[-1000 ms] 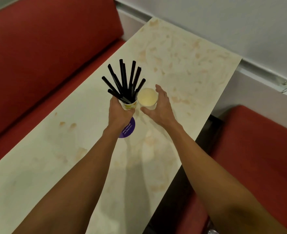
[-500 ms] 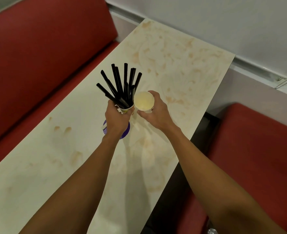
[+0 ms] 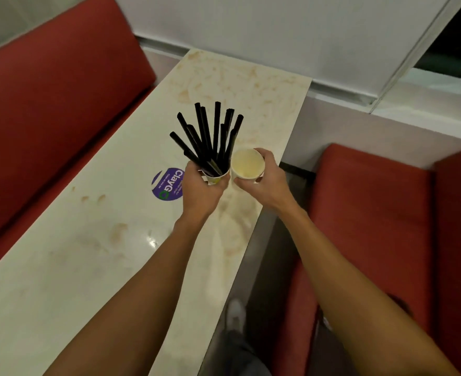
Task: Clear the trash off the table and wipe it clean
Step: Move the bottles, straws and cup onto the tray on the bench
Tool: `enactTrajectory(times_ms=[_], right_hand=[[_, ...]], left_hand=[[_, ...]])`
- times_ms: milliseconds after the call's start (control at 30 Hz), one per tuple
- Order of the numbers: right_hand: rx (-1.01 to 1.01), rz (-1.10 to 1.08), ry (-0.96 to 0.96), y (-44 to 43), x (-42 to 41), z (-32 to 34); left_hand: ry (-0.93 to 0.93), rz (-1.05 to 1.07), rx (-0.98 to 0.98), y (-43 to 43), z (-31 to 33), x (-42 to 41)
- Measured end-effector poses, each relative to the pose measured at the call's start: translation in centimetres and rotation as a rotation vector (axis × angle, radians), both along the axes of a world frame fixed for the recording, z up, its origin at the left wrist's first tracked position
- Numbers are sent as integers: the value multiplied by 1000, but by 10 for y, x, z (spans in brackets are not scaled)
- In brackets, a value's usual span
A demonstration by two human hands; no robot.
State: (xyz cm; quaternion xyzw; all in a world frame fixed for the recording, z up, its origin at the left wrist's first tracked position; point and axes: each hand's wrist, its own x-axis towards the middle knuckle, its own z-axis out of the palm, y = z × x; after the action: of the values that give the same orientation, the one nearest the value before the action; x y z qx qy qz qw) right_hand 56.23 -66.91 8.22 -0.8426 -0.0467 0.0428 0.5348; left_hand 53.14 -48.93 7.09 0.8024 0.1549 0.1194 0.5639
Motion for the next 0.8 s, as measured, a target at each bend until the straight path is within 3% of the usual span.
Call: enactTrajectory(times_ms=[467,600,800], right_hand=[[6,-306,-3,-150,-250,8],[-21,-422,50,-201,-299,-9],[-61,-587,152,-272,-339,-39]], left_hand=[[10,-455,-14,-147,22,-185],[-3,-580,33,-199,0,-213],[151,-770,83,-279,-49,-216]])
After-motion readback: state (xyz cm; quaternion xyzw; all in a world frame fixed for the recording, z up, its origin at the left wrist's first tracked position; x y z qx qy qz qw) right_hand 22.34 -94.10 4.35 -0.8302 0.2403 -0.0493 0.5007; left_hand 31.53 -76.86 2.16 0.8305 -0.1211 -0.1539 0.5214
